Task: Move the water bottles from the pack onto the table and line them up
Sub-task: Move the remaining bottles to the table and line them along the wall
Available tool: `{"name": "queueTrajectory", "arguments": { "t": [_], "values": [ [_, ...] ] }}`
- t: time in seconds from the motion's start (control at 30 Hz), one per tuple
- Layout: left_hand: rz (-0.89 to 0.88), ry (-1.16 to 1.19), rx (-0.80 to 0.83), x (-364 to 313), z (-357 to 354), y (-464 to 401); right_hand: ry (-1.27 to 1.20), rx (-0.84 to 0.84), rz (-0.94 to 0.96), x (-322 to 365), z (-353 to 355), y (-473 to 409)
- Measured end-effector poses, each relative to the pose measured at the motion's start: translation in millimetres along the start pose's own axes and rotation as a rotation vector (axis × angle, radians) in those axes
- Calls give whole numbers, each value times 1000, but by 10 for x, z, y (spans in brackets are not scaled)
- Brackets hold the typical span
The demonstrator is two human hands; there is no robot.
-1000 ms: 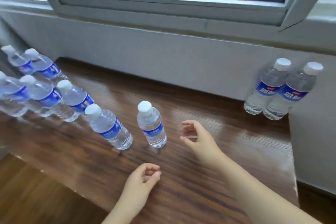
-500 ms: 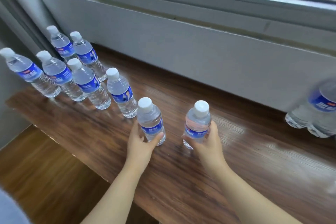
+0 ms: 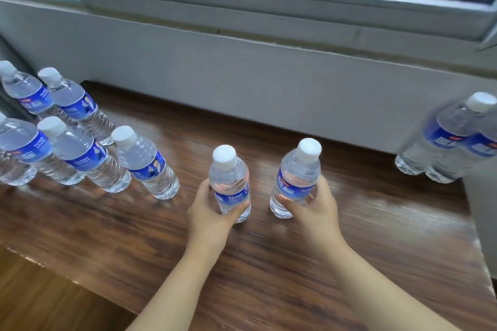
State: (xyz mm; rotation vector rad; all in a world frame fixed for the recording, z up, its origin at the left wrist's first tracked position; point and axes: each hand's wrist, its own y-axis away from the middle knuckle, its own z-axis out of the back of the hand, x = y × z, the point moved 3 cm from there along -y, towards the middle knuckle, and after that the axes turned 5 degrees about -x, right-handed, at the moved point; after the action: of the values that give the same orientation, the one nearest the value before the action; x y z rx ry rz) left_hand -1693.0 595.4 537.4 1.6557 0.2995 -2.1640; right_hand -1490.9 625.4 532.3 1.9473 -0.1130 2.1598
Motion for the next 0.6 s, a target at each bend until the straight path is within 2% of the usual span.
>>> {"name": "queueTrajectory", "arguments": {
  "t": [0.2, 0.6],
  "values": [
    [-67, 0, 120, -304, -724, -268, 54, -110, 19, 69, 467, -486],
    [-61, 110, 317, -669, -2298, -626, 100, -370, 32, -41, 1342, -1284]
  ]
}}
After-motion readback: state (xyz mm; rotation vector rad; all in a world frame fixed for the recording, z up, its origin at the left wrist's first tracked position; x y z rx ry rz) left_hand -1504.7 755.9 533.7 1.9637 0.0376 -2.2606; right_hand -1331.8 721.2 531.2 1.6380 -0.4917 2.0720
